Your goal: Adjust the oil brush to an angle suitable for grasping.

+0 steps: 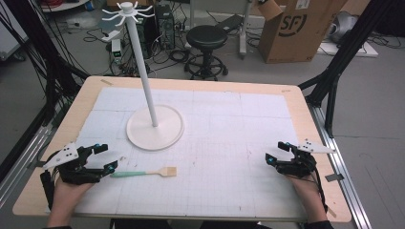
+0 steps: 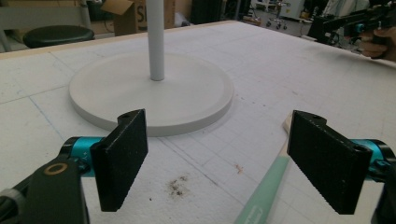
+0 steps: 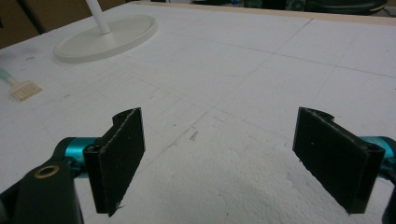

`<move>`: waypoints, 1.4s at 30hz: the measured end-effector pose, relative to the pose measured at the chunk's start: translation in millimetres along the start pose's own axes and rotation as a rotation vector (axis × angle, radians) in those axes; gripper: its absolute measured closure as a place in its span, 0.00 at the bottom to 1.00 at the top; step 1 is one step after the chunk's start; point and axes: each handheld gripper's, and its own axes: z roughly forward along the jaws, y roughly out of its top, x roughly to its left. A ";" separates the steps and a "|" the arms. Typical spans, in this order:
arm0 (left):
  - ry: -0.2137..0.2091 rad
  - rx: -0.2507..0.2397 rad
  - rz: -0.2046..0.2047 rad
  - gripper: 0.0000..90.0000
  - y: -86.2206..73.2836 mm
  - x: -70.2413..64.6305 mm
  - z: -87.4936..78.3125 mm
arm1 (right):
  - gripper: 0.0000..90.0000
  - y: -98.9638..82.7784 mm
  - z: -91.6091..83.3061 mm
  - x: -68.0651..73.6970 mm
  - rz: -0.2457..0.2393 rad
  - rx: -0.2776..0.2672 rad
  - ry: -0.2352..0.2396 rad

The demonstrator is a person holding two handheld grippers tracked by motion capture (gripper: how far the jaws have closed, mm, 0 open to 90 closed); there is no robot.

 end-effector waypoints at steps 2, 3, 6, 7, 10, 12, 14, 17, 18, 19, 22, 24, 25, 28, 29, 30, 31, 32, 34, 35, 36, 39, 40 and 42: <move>-0.009 0.006 0.005 0.24 0.1 -0.3 0.7 | 0.18 0.0 0.1 0.0 -0.001 0.000 -0.001; -0.015 0.006 0.003 0.25 0.0 -0.5 0.9 | 0.18 0.0 0.0 0.0 0.000 0.000 0.000; -0.028 0.011 0.006 0.28 -0.1 -1.2 0.9 | 0.18 0.0 0.1 0.0 -0.002 0.002 0.000; -0.033 0.012 0.006 0.28 -0.3 -1.3 1.2 | 0.18 -0.1 0.2 0.0 -0.001 0.004 -0.002; -0.048 0.022 0.010 0.31 -0.5 -2.5 2.7 | 0.18 -0.2 1.0 -0.3 -0.005 0.004 0.000; -0.060 0.037 0.015 0.31 -0.2 -3.8 4.7 | 0.18 -0.1 1.0 -0.3 -0.005 0.004 0.000; -0.070 0.044 0.020 0.32 0.4 -5.3 6.7 | 0.18 -0.1 1.0 -0.4 -0.002 0.004 0.000; -0.090 0.055 0.030 0.33 1.4 -8.0 10.2 | 0.18 -0.1 1.0 -0.4 -0.004 0.004 0.000; -0.096 0.060 0.033 0.33 1.6 -8.8 11.4 | 0.18 -0.1 1.1 -0.4 -0.005 0.004 -0.001; -0.102 0.063 0.033 0.33 1.8 -9.8 12.9 | 0.18 -0.1 1.1 -0.2 -0.004 0.005 -0.001; -0.129 0.081 0.046 0.35 2.4 -12.6 17.8 | 0.18 -0.1 1.3 0.3 0.001 0.008 0.001; -0.146 0.094 0.057 0.36 3.0 -15.5 21.9 | 0.18 -0.2 1.3 0.1 -0.003 0.009 0.000; -0.153 0.106 0.066 0.37 3.3 -16.7 23.9 | 0.18 -0.1 1.3 0.2 -0.002 0.009 0.001; -0.174 0.132 0.084 0.37 3.6 -20.9 30.9 | 0.18 0.1 1.0 0.4 -0.006 0.007 -0.001; -0.182 0.140 0.087 0.38 3.6 -22.0 33.4 | 0.18 0.1 0.8 0.2 -0.007 0.007 -0.001; -0.189 0.146 0.088 0.39 3.6 -23.0 35.3 | 0.18 0.1 0.7 0.2 -0.006 0.007 -0.002; -0.192 0.147 0.088 0.39 3.7 -23.4 36.2 | 0.18 0.1 0.6 0.2 -0.006 0.007 -0.001; -0.199 0.149 0.091 0.39 3.7 -24.3 38.0 | 0.18 0.1 0.6 0.2 -0.007 0.007 -0.001; -0.209 0.159 0.103 0.42 3.8 -26.8 41.6 | 0.18 0.2 0.4 0.4 -0.009 0.007 -0.001; -0.215 0.164 0.111 0.43 3.9 -28.1 43.5 | 0.18 0.2 0.3 0.5 -0.010 0.005 -0.002; -0.220 0.173 0.118 0.44 4.2 -29.1 45.4 | 0.18 0.3 0.1 0.5 -0.012 0.006 -0.002; -0.224 0.200 0.133 0.48 4.1 -32.9 52.4 | 0.18 0.5 -0.6 1.2 -0.004 0.007 -0.002; -0.223 0.205 0.136 0.49 3.9 -33.4 53.8 | 0.18 0.6 -0.6 0.9 -0.008 0.005 -0.002; -0.213 0.222 0.149 0.50 3.1 -34.9 56.8 | 0.18 0.7 -0.8 0.9 -0.009 0.004 -0.003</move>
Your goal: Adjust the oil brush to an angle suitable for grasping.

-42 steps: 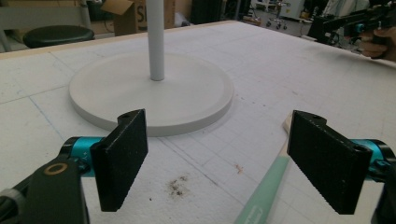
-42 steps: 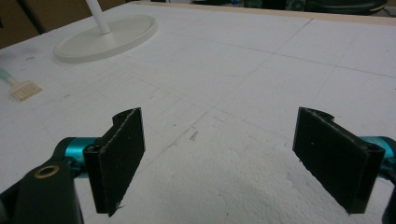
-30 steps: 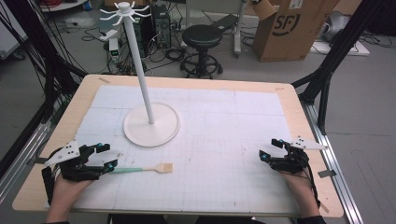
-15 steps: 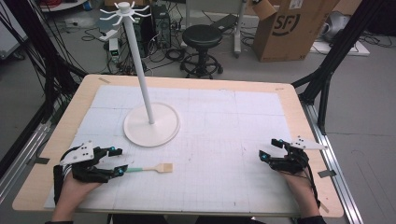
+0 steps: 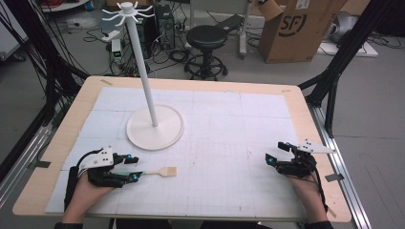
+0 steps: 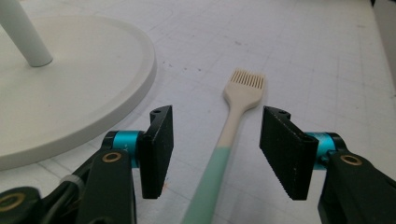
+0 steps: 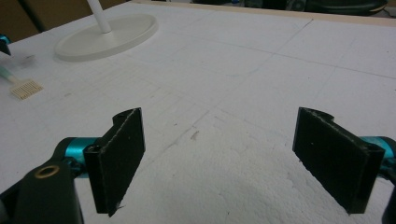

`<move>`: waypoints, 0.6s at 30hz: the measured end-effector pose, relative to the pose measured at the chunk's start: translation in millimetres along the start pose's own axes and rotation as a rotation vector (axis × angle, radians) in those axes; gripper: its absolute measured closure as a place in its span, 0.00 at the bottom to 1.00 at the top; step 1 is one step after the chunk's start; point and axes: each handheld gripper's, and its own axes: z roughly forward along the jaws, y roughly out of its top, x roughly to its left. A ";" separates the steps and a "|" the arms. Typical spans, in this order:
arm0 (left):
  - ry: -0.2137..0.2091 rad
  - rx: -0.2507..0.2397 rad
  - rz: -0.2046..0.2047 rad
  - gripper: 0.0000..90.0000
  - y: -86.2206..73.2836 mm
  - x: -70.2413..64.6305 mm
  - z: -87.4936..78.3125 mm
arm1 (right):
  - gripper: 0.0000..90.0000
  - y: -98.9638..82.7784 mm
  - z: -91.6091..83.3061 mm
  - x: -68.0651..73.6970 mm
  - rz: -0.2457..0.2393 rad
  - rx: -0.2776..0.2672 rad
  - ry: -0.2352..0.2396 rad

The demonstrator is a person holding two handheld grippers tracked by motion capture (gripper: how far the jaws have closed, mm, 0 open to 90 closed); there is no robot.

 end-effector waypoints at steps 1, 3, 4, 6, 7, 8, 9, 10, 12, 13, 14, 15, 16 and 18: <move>0.005 0.009 0.004 0.51 0.0 -0.1 1.5 | 0.18 0.1 -0.2 -0.1 0.000 0.000 0.001; 0.007 0.025 0.002 0.54 0.0 -0.5 3.7 | 0.18 0.2 -0.2 -0.1 0.000 0.001 0.001; 0.008 0.028 0.002 0.55 0.2 -0.5 4.2 | 0.18 0.2 -0.2 -0.2 0.000 0.001 0.001; 0.000 0.031 -0.004 0.56 0.9 -0.7 5.3 | 0.18 0.2 0.0 -0.1 -0.002 0.001 0.001; -0.001 0.037 -0.004 0.58 1.6 -1.2 6.6 | 0.18 0.1 0.1 -0.1 -0.001 0.002 0.002; -0.001 0.041 -0.004 0.60 2.0 -1.7 7.7 | 0.18 0.1 0.3 0.1 0.000 0.002 0.002; -0.002 0.051 -0.004 0.60 2.6 -2.0 9.3 | 0.18 0.1 0.3 0.1 0.000 0.002 0.002; -0.001 0.063 -0.008 0.61 3.2 -2.5 11.2 | 0.18 0.1 0.4 0.0 0.001 0.002 0.003; 0.002 0.097 -0.001 0.62 4.2 -3.1 14.8 | 0.18 0.1 0.3 0.0 0.001 0.002 0.002; 0.003 0.109 0.001 0.63 4.6 -3.3 16.1 | 0.18 0.1 0.2 0.0 0.001 0.002 0.003; 0.003 0.115 0.003 0.63 4.9 -3.4 17.0 | 0.18 0.2 0.1 -0.1 0.001 0.001 0.003; 0.004 0.119 0.000 0.64 4.9 -3.6 17.5 | 0.18 0.1 0.2 -0.4 -0.001 0.000 0.002; 0.005 0.120 -0.005 0.65 4.9 -3.4 17.6 | 0.18 0.1 0.1 -0.5 -0.001 0.001 0.003; 0.004 0.127 -0.004 0.69 5.1 -3.1 18.2 | 0.18 0.1 0.2 0.2 0.007 0.002 0.005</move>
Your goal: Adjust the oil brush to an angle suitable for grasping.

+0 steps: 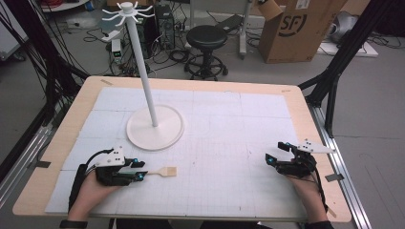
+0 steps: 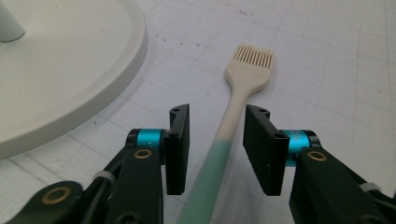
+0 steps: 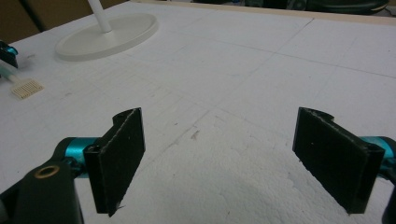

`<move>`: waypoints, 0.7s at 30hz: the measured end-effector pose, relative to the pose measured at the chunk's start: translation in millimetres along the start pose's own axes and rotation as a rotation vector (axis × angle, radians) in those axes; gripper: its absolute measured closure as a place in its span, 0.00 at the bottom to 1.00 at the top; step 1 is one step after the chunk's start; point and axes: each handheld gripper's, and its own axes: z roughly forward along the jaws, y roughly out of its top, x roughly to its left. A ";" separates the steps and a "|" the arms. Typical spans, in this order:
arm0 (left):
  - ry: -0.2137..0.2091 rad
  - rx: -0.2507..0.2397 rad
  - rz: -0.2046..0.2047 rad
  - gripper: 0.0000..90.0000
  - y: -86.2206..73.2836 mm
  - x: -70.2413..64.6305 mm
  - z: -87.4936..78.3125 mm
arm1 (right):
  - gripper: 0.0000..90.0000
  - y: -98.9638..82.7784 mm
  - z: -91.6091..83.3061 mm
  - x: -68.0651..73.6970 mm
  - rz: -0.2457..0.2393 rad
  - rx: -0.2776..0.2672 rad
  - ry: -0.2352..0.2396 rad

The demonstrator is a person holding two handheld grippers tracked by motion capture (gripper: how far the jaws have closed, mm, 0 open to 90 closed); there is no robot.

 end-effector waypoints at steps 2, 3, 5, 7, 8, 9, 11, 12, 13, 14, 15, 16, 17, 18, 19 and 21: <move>0.005 0.021 0.000 0.71 0.7 -0.3 1.9 | 0.18 -0.1 0.2 -0.1 -0.002 0.000 -0.001; 0.007 0.037 0.004 0.71 1.3 -0.6 3.5 | 0.18 0.0 0.2 0.0 -0.001 0.000 -0.001; 0.006 0.069 0.013 0.71 2.3 -1.6 6.9 | 0.18 0.1 -0.2 -0.5 -0.005 -0.002 -0.001; 0.005 0.070 0.009 0.72 2.5 -1.2 7.1 | 0.18 0.4 -0.6 -0.5 -0.004 -0.003 -0.001; 0.003 0.070 0.003 0.72 2.5 -0.6 7.0 | 0.18 0.5 -0.8 -0.8 -0.005 -0.003 0.001; 0.002 0.070 -0.002 0.73 2.5 0.2 7.1 | 0.18 0.5 -0.7 -1.0 -0.006 -0.005 0.001; 0.006 0.074 -0.004 0.76 2.8 0.4 7.1 | 0.18 0.4 0.0 -1.2 -0.009 -0.002 0.001; 0.005 0.073 -0.007 0.76 2.9 0.0 7.5 | 0.18 0.3 0.1 -0.9 -0.007 0.000 0.001; 0.001 0.078 0.004 0.76 3.3 0.2 7.5 | 0.18 0.3 -0.1 -0.3 -0.001 0.004 0.001; 0.001 0.079 0.006 0.77 3.8 -0.4 7.8 | 0.18 0.3 0.1 -0.1 0.002 0.004 0.001; 0.002 0.082 0.007 0.78 4.2 -1.0 8.1 | 0.18 0.3 0.1 -0.2 0.001 0.003 0.002; -0.001 0.083 0.011 0.80 4.5 -1.4 8.4 | 0.18 0.3 0.2 -0.4 -0.001 0.002 0.002; -0.008 0.083 0.016 0.83 4.6 -2.0 8.8 | 0.18 0.2 0.5 -0.8 -0.004 0.000 0.003; -0.008 0.083 0.016 0.85 4.7 -2.1 8.8 | 0.18 0.2 0.4 -0.6 -0.002 0.001 0.004; -0.010 0.083 0.007 0.85 4.6 -1.7 8.8 | 0.18 0.2 0.4 -0.6 -0.001 0.001 0.004; -0.021 0.081 0.006 0.86 4.3 -0.1 8.7 | 0.18 0.2 0.5 -0.4 -0.003 0.002 0.005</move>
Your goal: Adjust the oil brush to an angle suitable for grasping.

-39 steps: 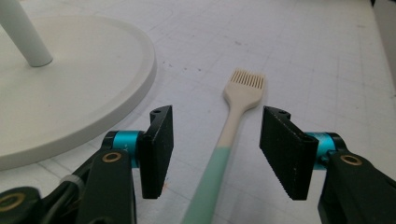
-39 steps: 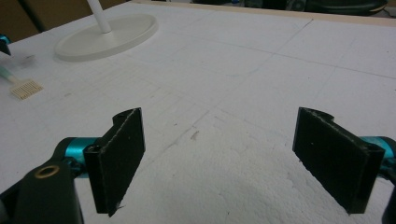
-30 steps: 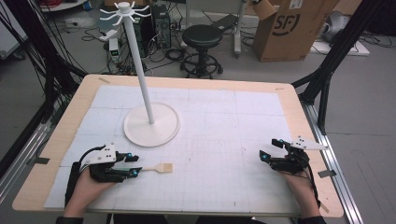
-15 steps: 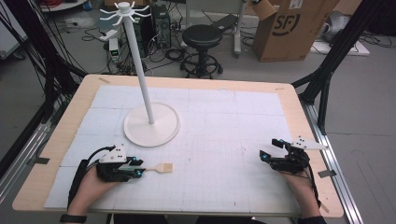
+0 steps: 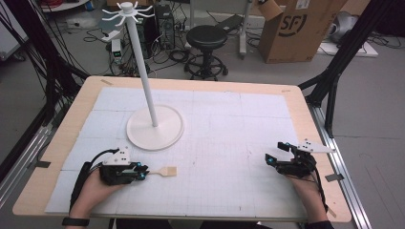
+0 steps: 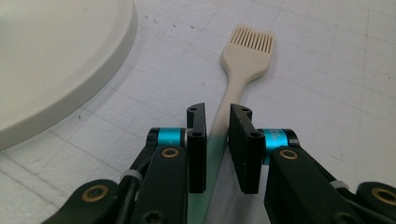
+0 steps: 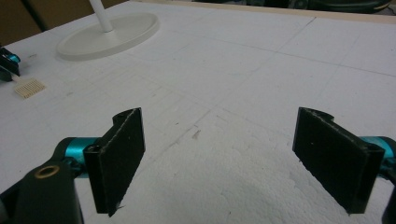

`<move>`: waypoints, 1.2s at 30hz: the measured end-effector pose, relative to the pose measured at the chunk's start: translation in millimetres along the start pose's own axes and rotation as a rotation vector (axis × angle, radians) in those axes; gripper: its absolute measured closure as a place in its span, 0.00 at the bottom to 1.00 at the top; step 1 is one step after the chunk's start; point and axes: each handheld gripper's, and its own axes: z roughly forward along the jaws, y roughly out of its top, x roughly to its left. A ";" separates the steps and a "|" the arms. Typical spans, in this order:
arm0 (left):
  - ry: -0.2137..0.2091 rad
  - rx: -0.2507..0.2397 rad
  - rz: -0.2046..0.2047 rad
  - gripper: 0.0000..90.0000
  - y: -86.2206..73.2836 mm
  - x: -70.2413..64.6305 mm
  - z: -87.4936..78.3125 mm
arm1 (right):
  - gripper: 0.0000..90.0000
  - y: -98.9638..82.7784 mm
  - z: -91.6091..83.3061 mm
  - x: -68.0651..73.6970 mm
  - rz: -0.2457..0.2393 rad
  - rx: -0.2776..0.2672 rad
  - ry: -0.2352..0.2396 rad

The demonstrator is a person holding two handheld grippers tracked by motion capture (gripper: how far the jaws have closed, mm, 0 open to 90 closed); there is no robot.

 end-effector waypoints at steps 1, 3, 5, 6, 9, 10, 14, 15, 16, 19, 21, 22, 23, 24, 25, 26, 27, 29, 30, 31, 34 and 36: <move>0.002 -0.001 0.004 0.86 0.1 -0.1 0.0 | 0.18 0.0 0.2 -0.2 -0.003 -0.001 0.000; 0.004 -0.001 0.028 0.87 0.5 -1.3 -0.1 | 0.18 0.0 0.0 0.0 -0.002 0.001 0.000; 0.001 -0.006 0.028 0.89 0.6 -0.7 0.0 | 0.18 0.0 -0.1 0.0 0.000 0.001 0.000; 0.002 -0.007 0.022 0.90 0.6 -0.2 0.0 | 0.18 0.0 -0.4 0.1 0.004 0.003 0.000; 0.014 -0.008 0.027 0.91 0.4 1.5 -0.9 | 0.18 0.1 -0.5 -0.9 -0.003 -0.004 0.001; 0.014 -0.014 0.027 0.91 0.6 1.3 -1.4 | 0.18 0.0 -0.3 -1.1 -0.005 -0.004 0.001; 0.001 -0.038 0.037 0.91 3.5 0.1 -3.8 | 0.18 -0.1 0.3 -0.5 0.005 0.001 0.003; -0.002 -0.039 0.044 0.91 5.3 -0.5 -3.8 | 0.18 -0.1 0.2 -0.4 0.004 0.001 0.001; -0.009 -0.041 0.046 0.91 7.3 -1.5 -3.2 | 0.18 0.0 0.3 -0.6 0.002 -0.002 0.002; -0.027 -0.043 0.069 0.91 15.2 -4.4 -0.2 | 0.18 0.3 -0.7 -0.5 0.004 -0.006 -0.001; -0.037 -0.051 0.075 0.91 21.1 -5.6 2.9 | 0.18 1.0 -1.2 -0.6 0.006 -0.009 0.000; -0.040 -0.053 0.077 0.91 24.2 -6.2 4.8 | 0.18 1.0 -1.2 -0.6 0.006 -0.009 0.000; -0.041 -0.054 0.082 0.91 27.6 -6.4 6.8 | 0.18 1.2 -1.1 -0.3 0.006 -0.010 -0.001; -0.048 -0.057 0.085 0.91 31.1 -6.6 9.1 | 0.18 1.5 -1.2 -0.2 0.006 -0.010 0.000; -0.050 -0.062 0.092 0.91 34.8 -7.2 11.6 | 0.18 1.9 -1.0 -0.2 0.004 -0.012 0.002; -0.053 -0.065 0.098 0.91 38.5 -7.9 14.5 | 0.18 2.1 -1.1 0.0 0.006 -0.012 0.002; -0.057 -0.069 0.105 0.91 42.3 -8.6 17.8 | 0.18 2.1 -1.2 -0.2 0.006 -0.012 0.002; -0.070 -0.060 0.125 0.91 50.1 -10.4 25.5 | 0.18 2.0 -1.3 -0.9 0.005 -0.013 0.001; -0.075 -0.056 0.129 0.91 54.0 -11.6 29.7 | 0.18 2.1 -1.4 -1.1 0.006 -0.015 0.001; -0.084 -0.059 0.130 0.91 57.9 -12.5 34.1 | 0.18 2.2 -1.7 -0.9 0.010 -0.016 0.003; -0.108 -0.061 0.151 0.91 69.0 -14.6 47.5 | 0.18 3.1 -2.4 -1.0 0.005 -0.022 0.002; -0.117 -0.061 0.156 0.91 75.7 -16.7 56.9 | 0.18 3.4 -3.0 -0.9 0.007 -0.021 0.003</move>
